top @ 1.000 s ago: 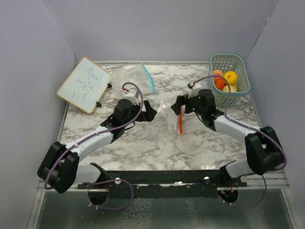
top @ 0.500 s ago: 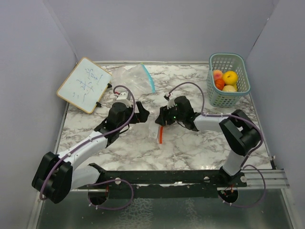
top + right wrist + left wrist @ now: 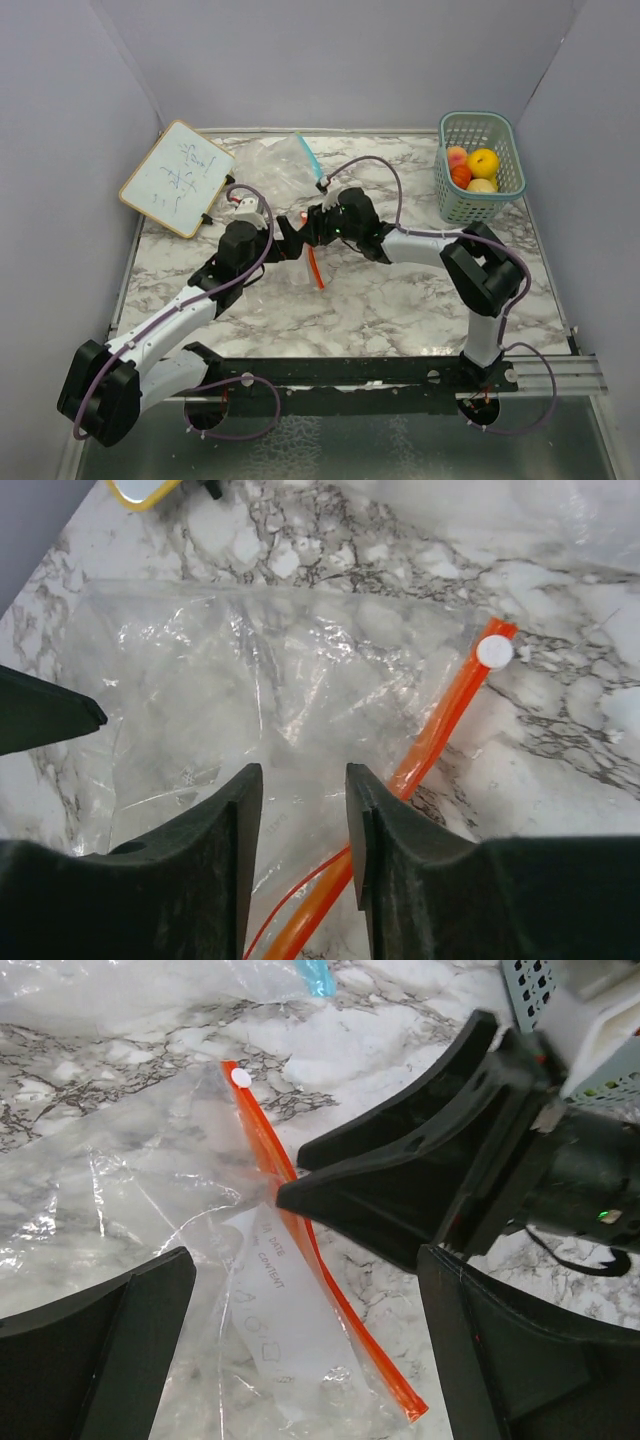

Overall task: Open the zip-top bag and remove the fake food
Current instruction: Move the zipper food storage bag to the center of the board, then reset both arms

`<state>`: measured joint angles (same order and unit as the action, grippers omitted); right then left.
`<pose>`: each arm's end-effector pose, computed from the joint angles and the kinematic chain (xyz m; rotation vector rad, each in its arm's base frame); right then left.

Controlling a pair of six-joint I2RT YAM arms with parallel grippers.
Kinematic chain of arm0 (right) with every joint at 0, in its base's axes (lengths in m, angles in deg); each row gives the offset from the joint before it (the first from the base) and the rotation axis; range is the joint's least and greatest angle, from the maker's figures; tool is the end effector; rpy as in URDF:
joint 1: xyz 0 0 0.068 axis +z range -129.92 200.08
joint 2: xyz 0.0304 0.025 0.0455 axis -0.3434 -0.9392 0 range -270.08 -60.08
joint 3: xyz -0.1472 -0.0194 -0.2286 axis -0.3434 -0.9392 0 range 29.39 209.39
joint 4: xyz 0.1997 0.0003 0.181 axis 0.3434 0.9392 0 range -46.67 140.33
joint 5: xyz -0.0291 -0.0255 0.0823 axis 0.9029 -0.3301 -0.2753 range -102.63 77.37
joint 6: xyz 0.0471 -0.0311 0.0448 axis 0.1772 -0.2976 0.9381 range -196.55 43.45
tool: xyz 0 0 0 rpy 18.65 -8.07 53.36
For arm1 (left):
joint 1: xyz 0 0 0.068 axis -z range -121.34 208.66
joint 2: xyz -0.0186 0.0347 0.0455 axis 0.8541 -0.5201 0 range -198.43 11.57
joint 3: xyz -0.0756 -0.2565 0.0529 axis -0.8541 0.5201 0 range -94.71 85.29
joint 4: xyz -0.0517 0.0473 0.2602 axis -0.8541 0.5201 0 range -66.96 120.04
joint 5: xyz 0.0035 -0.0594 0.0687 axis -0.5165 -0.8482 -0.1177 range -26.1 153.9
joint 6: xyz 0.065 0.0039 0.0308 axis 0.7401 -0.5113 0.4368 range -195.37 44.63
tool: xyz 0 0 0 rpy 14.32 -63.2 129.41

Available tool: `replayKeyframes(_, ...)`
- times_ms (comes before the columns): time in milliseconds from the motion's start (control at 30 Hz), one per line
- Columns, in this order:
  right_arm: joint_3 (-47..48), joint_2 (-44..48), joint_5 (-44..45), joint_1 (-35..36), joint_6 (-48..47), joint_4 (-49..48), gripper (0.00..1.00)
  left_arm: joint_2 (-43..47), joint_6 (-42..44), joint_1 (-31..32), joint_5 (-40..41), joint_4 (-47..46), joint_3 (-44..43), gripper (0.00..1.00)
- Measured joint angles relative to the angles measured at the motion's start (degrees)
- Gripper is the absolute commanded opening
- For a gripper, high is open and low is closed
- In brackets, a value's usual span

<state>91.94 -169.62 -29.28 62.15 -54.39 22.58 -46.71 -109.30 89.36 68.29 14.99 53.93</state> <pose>0.3171 0.3093 0.1596 -0.5639 2.0822 0.9766 0.2265 -0.1292 0.2334 -0.1088 1.9569 -0.6856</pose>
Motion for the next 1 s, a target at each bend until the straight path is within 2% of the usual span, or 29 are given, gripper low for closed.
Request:
replayKeyframes(67,-0.3,1.8,2.8,0.0,-0.8,0.5,0.55,0.0,0.0,0.0,0.0,0.1,0.9,0.95)
replayKeyframes(167,-2.0,6.6,9.0,0.0,-3.0,1.4,0.57,-0.2,0.0,0.0,0.0,0.0,1.8,0.95)
replayKeyframes(300,-5.5,15.8,18.8,-0.4,-6.1,3.2,0.85,-1.6,0.3,0.0,0.0,-0.7,2.1,0.95)
replayKeyframes(400,-8.4,23.1,23.2,-2.1,-7.5,4.8,0.95,-3.3,0.5,0.0,0.0,-1.2,2.1,0.95)
replayKeyframes(500,-10.9,29.7,25.4,-7.5,-7.4,8.2,1.0,-5.1,0.7,0.0,-0.4,-2.1,2.0,0.95)
replayKeyframes(600,-13.8,34.8,28.9,-12.7,-7.3,11.7,0.99,-6.0,0.7,-0.2,-1.0,-3.0,2.0,0.95)
replayKeyframes(733,-17.8,40.4,33.6,-14.1,-7.4,16.0,0.99,-6.2,0.6,-0.2,-1.7,-4.5,2.0,0.95)
replayKeyframes(1000,-20.4,40.8,36.7,-18.0,-7.2,19.8,0.99,-7.5,0.6,-0.2,-2.5,-5.6,2.0,0.96)
